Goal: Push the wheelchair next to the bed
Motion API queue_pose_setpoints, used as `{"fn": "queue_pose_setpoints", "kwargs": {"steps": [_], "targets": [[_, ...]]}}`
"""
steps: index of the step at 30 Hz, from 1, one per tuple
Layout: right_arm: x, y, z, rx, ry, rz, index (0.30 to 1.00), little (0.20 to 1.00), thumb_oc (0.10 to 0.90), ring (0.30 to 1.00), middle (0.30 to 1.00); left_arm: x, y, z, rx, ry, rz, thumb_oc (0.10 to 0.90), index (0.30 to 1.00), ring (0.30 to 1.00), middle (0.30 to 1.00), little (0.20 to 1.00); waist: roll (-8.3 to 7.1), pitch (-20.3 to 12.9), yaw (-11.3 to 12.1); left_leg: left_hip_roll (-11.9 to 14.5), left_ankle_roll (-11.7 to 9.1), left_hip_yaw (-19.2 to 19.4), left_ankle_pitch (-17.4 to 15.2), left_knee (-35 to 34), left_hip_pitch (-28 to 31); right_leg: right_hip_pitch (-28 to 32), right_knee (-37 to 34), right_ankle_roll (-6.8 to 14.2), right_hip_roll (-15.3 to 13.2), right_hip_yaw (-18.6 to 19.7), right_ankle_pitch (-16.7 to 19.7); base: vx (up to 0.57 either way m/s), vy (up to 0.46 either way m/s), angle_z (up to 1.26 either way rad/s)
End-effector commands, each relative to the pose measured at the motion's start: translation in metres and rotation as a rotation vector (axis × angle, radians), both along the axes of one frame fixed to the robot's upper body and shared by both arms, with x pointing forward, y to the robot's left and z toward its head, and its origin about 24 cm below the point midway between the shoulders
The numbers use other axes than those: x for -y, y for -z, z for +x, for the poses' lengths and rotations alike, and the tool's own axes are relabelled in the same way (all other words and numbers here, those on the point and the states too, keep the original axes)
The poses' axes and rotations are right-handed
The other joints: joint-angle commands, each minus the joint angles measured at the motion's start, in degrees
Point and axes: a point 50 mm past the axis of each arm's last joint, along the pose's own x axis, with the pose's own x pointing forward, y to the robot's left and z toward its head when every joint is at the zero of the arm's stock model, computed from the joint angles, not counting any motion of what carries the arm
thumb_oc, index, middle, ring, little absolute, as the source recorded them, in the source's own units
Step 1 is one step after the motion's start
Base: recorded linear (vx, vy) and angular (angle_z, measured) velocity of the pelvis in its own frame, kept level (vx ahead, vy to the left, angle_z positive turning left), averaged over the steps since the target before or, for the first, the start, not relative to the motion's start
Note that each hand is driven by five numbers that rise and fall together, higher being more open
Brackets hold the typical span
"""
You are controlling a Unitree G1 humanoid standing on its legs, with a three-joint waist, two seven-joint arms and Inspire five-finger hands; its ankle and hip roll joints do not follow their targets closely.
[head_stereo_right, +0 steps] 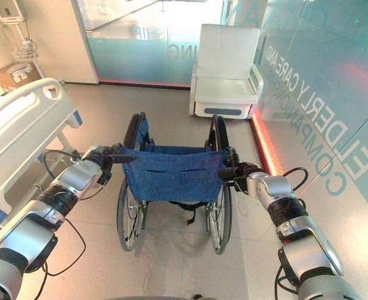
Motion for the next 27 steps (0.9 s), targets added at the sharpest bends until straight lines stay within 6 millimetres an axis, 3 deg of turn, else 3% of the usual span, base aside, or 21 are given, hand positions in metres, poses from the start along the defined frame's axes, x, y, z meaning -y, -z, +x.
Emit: {"fn": "queue_pose_setpoints", "kwargs": {"steps": [1, 9, 10, 11, 12, 13, 14, 20, 27], "targets": [[-0.069, -0.054, 0.031, 0.289, -0.226, 0.197, 0.300, 0.300, 0.400, 0.300, 0.300, 0.006, -0.023, 0.016, -0.015, 0.037, 0.124, 0.800, 0.900, 0.900, 0.900, 0.900, 0.89, 0.00, 1.35, 1.81, -4.23, 2.92, -1.26, 0.44, 0.32, 2.61, 0.14, 1.98, -1.45, -3.67, -2.85, 0.00, 0.000, 0.00], [-0.073, -0.059, 0.034, 0.279, -0.237, 0.193, 0.300, 0.300, 0.400, 0.300, 0.300, -0.002, -0.034, 0.020, -0.026, 0.023, 0.242, 0.800, 0.900, 0.900, 0.900, 0.900, 1.05, -0.38, 1.15, 1.88, -4.40, 2.82, -1.20, 0.44, 0.33, 2.63, 0.14, 1.93, -1.39, -3.58, -2.94, 0.00, 0.000, 0.00], [-0.073, -0.060, 0.035, 0.278, -0.236, 0.194, 0.300, 0.300, 0.400, 0.300, 0.300, -0.003, -0.038, 0.022, -0.016, 0.031, 0.268, 0.770, 0.855, 0.855, 0.855, 0.855, 1.08, -0.43, 1.16, 1.89, -4.44, 2.77, -1.20, 0.44, 0.31, 2.64, 0.14, 1.91, -1.39, -3.62, -2.95, 0.00, 0.000, 0.00], [-0.072, -0.060, 0.035, 0.278, -0.237, 0.193, 0.300, 0.300, 0.400, 0.300, 0.300, -0.004, -0.040, 0.022, -0.013, 0.038, 0.282, 0.687, 0.731, 0.731, 0.731, 0.731, 1.09, -0.42, 1.16, 1.87, -4.45, 2.74, -1.21, 0.44, 0.31, 2.66, 0.14, 1.91, -1.38, -3.61, -2.96, 0.00, 0.000, 0.00], [-0.074, -0.061, 0.035, 0.279, -0.240, 0.195, 0.300, 0.300, 0.400, 0.300, 0.300, -0.004, -0.046, 0.024, 0.001, 0.053, 0.300, 0.571, 0.556, 0.556, 0.556, 0.556, 1.15, -0.48, 1.14, 1.85, -4.50, 2.67, -1.17, 0.44, 0.27, 2.62, 0.14, 1.91, -1.38, -3.50, -2.95, 0.00, 0.000, 0.00], [-0.074, -0.062, 0.036, 0.280, -0.241, 0.195, 0.300, 0.300, 0.400, 0.300, 0.300, -0.004, -0.048, 0.025, 0.012, 0.062, 0.314, 0.571, 0.556, 0.556, 0.556, 0.556, 1.17, -0.49, 1.14, 1.85, -4.49, 2.65, -1.17, 0.44, 0.25, 2.61, 0.14, 1.90, -1.38, -3.50, -2.95, 0.02, 0.000, 0.05], [-0.074, -0.063, 0.036, 0.282, -0.245, 0.193, 0.300, 0.300, 0.400, 0.300, 0.300, -0.003, -0.055, 0.028, 0.057, 0.081, 0.330, 0.400, 0.300, 0.300, 0.300, 0.300, 1.16, -0.61, 1.14, 1.83, -4.56, 2.57, -1.22, 0.44, 0.25, 2.58, 0.14, 1.87, -1.35, -3.45, -2.98, 0.01, 0.000, 0.04], [-0.075, -0.065, 0.035, 0.287, -0.251, 0.194, 0.300, 0.300, 0.400, 0.300, 0.300, 0.012, -0.083, 0.035, 0.375, 0.081, 0.218, 0.400, 0.300, 0.300, 0.300, 0.300, 1.13, -1.03, 1.27, 1.56, -4.46, 1.99, -1.72, 0.44, 0.27, 2.47, 0.14, 1.86, -1.38, -2.93, -3.15, 0.01, 0.001, 0.00], [-0.069, -0.058, 0.027, 0.277, -0.245, 0.194, 0.300, 0.300, 0.400, 0.300, 0.300, 0.012, -0.087, 0.028, 0.490, 0.064, 0.115, 0.400, 0.300, 0.300, 0.300, 0.300, 0.92, -1.22, 1.86, 1.29, -4.17, 1.12, -2.29, 0.44, 0.33, 2.59, 0.14, 1.83, -1.50, -2.82, -3.35, 0.02, 0.009, -0.01]]}}
